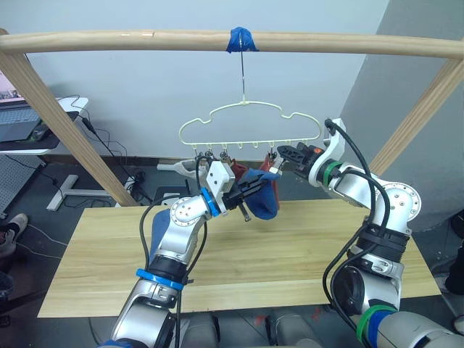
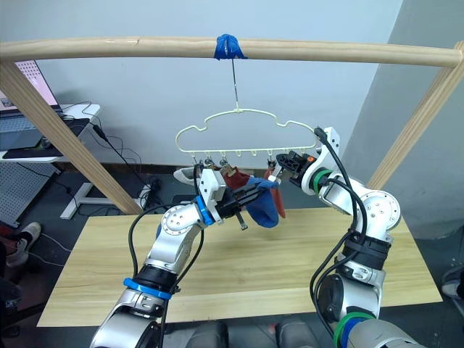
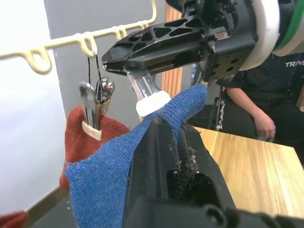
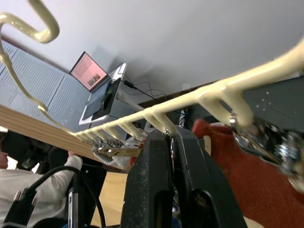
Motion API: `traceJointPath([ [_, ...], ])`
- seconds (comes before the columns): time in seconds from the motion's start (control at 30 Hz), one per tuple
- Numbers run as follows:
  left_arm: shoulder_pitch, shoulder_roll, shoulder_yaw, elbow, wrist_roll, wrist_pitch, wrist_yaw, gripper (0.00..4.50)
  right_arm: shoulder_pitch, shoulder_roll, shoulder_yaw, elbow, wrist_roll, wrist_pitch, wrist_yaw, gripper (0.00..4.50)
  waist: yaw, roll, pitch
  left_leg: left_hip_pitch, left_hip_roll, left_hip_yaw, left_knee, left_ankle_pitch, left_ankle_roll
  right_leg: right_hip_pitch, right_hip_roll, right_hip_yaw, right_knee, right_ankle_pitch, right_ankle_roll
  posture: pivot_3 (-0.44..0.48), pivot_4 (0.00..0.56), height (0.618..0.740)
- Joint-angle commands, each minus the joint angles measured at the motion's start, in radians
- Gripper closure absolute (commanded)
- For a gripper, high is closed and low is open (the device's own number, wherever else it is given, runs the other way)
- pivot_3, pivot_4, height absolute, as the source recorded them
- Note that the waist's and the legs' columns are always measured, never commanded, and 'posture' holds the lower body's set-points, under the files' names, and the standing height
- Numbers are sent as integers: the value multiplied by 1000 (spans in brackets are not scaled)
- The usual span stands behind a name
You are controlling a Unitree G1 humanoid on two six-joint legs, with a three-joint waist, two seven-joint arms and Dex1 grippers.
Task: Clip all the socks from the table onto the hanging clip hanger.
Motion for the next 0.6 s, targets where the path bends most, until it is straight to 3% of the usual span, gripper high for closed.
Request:
traceJointPath([
  [0.03,-17,0,1,-8,6,-38,13,4488,-11,-1,-22,-4,37,8,-29,4500,0,0,0,0,0,0,0,0,0,0,0,0,0,0,0,-56,106,740],
  [0.23,-32,-18,21,12,43,-118,95,4488,-27,63,-97,9,166,45,-148,4500,0,0,0,0,0,0,0,0,0,0,0,0,0,0,0,-48,116,740],
  [0.6,-38,-16,11,25,57,-156,124,4488,-24,65,-79,37,315,15,-279,4500,0,0,0,0,0,0,0,0,0,0,0,0,0,0,0,-39,117,740],
])
